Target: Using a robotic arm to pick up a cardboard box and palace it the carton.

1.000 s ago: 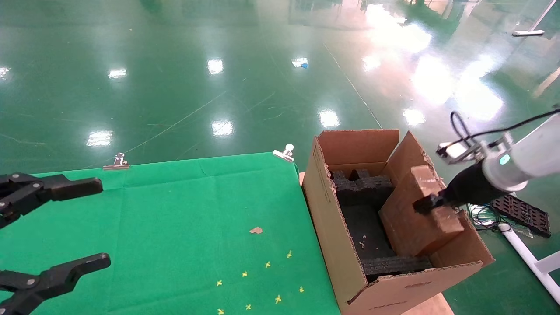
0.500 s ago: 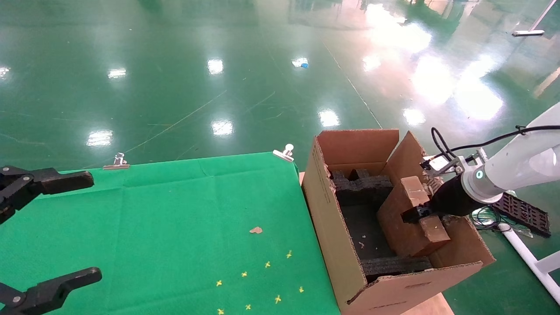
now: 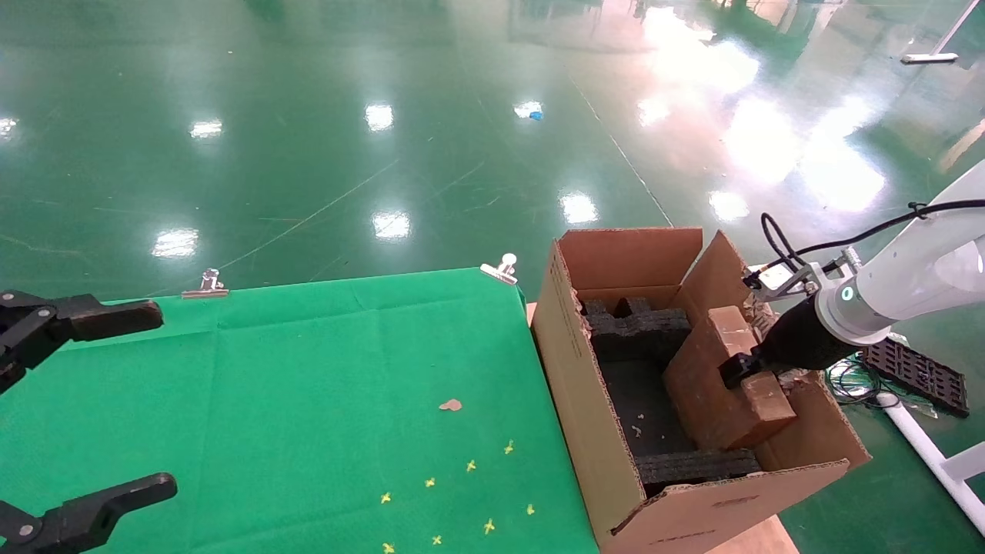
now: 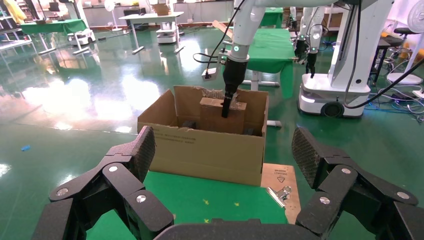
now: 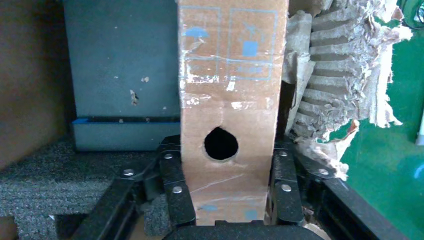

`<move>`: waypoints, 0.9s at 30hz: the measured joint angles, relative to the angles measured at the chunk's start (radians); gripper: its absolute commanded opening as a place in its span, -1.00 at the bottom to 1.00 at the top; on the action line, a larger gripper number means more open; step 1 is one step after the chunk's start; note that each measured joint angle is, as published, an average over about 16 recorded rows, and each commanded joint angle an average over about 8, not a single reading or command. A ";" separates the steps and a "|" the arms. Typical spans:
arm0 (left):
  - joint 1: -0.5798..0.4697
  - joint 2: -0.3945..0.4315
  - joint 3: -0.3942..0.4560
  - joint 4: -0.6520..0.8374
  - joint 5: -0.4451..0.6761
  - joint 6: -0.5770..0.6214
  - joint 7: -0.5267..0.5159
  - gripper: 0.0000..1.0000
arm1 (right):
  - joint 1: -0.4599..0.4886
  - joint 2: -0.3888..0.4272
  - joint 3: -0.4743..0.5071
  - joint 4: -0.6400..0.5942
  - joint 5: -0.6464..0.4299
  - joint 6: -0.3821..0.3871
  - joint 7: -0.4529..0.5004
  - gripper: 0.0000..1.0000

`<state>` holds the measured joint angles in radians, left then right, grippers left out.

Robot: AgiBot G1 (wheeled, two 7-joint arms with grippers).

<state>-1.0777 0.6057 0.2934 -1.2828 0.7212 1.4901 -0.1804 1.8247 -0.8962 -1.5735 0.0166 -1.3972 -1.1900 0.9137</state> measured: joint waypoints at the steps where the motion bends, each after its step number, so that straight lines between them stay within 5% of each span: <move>1: 0.000 0.000 0.000 0.000 0.000 0.000 0.000 1.00 | 0.001 -0.001 0.000 -0.001 -0.001 -0.001 0.000 1.00; 12: 0.000 0.000 0.001 0.000 0.000 0.000 0.000 1.00 | 0.060 0.002 0.003 0.005 0.004 -0.026 -0.027 1.00; 27: 0.000 -0.001 0.002 0.000 -0.001 -0.001 0.001 1.00 | 0.379 0.032 0.011 0.095 0.001 -0.084 -0.191 1.00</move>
<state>-1.0780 0.6051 0.2949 -1.2828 0.7200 1.4893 -0.1796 2.2038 -0.8637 -1.5628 0.1117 -1.3965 -1.2737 0.7229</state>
